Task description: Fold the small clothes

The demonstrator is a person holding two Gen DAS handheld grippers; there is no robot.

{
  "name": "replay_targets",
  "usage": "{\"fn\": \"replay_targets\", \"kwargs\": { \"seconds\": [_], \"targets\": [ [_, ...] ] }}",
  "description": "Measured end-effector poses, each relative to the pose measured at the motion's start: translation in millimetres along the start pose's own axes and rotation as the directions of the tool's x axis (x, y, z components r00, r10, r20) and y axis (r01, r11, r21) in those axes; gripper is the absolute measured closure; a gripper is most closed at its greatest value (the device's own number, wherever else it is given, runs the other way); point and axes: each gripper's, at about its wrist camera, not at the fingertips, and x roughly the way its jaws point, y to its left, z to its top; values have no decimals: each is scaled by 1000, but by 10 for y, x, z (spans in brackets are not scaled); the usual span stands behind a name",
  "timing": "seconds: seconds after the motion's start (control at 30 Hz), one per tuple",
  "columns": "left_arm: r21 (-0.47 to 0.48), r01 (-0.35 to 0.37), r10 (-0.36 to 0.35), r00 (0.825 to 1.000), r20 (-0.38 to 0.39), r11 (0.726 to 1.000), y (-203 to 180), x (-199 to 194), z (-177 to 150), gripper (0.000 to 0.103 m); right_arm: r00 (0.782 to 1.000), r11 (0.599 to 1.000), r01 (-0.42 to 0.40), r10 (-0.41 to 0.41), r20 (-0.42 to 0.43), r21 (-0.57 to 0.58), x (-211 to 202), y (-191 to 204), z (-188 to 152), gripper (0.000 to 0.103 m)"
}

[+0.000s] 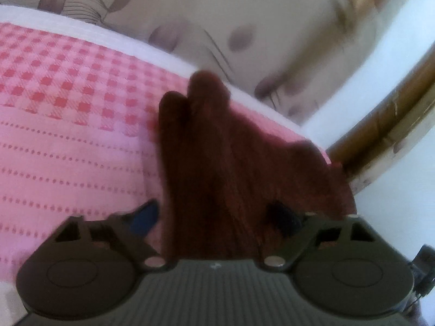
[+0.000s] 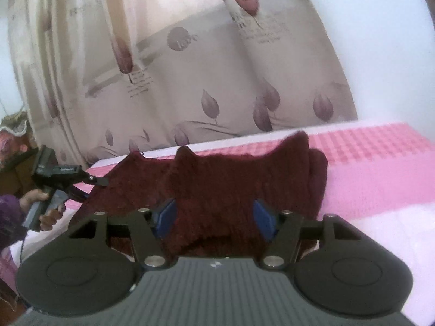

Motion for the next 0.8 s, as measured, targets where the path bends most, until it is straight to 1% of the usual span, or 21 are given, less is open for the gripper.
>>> {"fn": "replay_targets", "kwargs": {
  "seconds": [0.07, 0.1, 0.2, 0.27, 0.3, 0.33, 0.37, 0.4, 0.47, 0.5, 0.6, 0.67, 0.8],
  "targets": [
    [-66, 34, -34, 999, 4, 997, 116, 38, 42, 39, 1000, 1000, 0, 0, -9, 19, 2, -18, -22, 39],
    [-84, 51, -51, 999, 1, 995, 156, 70, 36, 49, 1000, 1000, -1, 1, -13, 24, 6, -15, -30, 39],
    [2, 27, -27, 1000, 11, 1000, 52, 84, -17, 61, 1000, 999, -2, 2, -7, 40, -11, 18, -60, 36],
    [48, -20, 19, 999, 35, 999, -77, 79, -39, 65, 1000, 998, -14, 14, 2, 57, -11, 31, -70, 35],
    [81, -57, 54, 997, 47, 995, -179, 72, -46, 68, 1000, 997, -25, 24, 6, 68, -11, 43, -71, 35],
    [137, -110, 102, 993, 60, 985, -307, 66, -49, 70, 999, 997, -36, 36, 7, 74, -5, 59, -68, 35],
    [224, -184, 170, 982, 83, 957, -494, 66, -76, 70, 999, 997, -43, 42, 4, 70, 5, 83, -64, 34],
    [280, -234, 213, 971, 104, 931, -609, 85, -92, 71, 999, 997, -43, 43, 1, 60, 12, 109, -60, 34],
    [349, -309, 282, 951, 128, 884, -796, 115, -139, 71, 999, 998, -45, 45, -4, 34, 20, 172, -55, 32],
    [375, -336, 306, 942, 140, 864, -852, 131, -162, 72, 999, 998, -50, 50, -4, 32, 14, 195, -56, 32],
    [405, -387, 352, 922, 161, 828, -933, 149, -192, 72, 998, 997, -60, 60, 8, 42, -24, 231, -66, 30],
    [419, -408, 373, 913, 168, 811, -970, 198, -188, 72, 998, 997, -62, 61, 11, 44, -53, 248, -84, 30],
    [435, -439, 403, 898, 177, 786, -1032, 224, -227, 72, 998, 996, -66, 66, -2, 53, -88, 263, -139, 29]
  ]
}}
